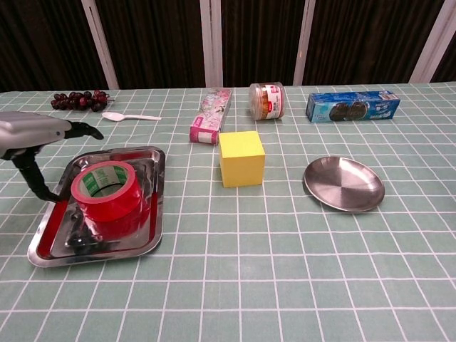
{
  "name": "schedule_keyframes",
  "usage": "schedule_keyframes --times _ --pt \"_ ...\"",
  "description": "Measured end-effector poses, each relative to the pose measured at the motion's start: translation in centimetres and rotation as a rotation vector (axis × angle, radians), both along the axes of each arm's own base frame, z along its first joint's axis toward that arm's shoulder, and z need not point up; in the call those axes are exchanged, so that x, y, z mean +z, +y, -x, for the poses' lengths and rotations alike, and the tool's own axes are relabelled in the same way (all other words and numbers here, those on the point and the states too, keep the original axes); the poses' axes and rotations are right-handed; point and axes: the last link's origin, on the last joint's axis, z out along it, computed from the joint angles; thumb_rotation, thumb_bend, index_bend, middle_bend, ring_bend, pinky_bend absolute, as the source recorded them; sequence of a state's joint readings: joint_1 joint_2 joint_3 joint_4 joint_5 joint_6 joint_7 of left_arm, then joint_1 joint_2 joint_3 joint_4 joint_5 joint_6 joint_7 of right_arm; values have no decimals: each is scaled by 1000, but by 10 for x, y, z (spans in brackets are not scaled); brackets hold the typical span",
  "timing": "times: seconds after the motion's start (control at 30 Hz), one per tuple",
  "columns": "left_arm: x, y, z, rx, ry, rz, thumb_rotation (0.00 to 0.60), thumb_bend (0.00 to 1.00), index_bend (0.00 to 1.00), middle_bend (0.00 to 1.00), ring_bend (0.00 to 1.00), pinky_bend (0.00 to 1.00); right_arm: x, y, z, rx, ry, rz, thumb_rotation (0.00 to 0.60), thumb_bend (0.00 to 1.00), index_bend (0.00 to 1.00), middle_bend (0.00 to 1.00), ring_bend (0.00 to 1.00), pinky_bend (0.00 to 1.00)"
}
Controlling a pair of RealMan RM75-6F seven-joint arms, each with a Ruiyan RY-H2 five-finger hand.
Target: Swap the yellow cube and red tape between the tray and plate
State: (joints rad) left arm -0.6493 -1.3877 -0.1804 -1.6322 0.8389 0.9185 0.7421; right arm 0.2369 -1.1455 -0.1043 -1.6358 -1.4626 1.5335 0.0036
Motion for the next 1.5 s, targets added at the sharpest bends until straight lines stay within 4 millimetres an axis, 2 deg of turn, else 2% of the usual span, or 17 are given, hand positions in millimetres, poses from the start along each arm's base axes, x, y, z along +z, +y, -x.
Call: schedule_keyframes --times 0.13,0.27,0.47,0.53,0.63,0.8,0.9,1.1,1.2,1.33,1.5 --pt "-18 6 -7 -44 3 27 600 0 19 23 0 98 0 0 0 -3 -3 4 600 142 0 0 54 0" --pt "-29 7 -13 -83 2 48 600 19 28 34 0 108 -1 -1 0 -3 -9 3 600 143 0 0 54 0" --pt "-40 6 -17 -108 -11 85 600 149 65 110 33 170 -3 -3 -1 -5 -22 5 600 143 0 0 54 0" --pt "-42 5 -18 -115 -10 88 600 218 96 162 78 208 -3 -3 -2 -2 -28 4 600 143 0 0 54 0" --pt "-43 5 -20 -127 -18 91 600 364 175 282 184 320 -4 -3 -2 0 -39 3 600 143 0 0 60 0" --pt "-45 5 -24 -171 -16 86 600 483 260 417 311 427 -4 -4 -3 1 -63 10 600 143 0 0 66 0" --pt "-44 7 -25 -193 -22 70 600 511 270 434 330 437 -4 -4 -3 -1 -78 10 600 143 0 0 67 0" --pt "-38 10 -29 -205 -53 41 600 507 274 417 317 411 -5 -5 -2 -6 -79 11 600 143 0 0 68 0" --pt "-30 7 -41 -233 -118 20 600 503 287 411 314 411 -4 -5 -1 -12 -80 21 600 143 0 0 71 0" --pt "-16 -2 -67 -298 -232 21 600 502 289 413 314 416 -2 -6 1 -25 -79 31 600 142 0 0 71 0" --pt "-14 -14 -104 -361 -356 103 600 487 285 404 314 416 -2 -7 2 -32 -72 34 600 143 0 0 70 0"
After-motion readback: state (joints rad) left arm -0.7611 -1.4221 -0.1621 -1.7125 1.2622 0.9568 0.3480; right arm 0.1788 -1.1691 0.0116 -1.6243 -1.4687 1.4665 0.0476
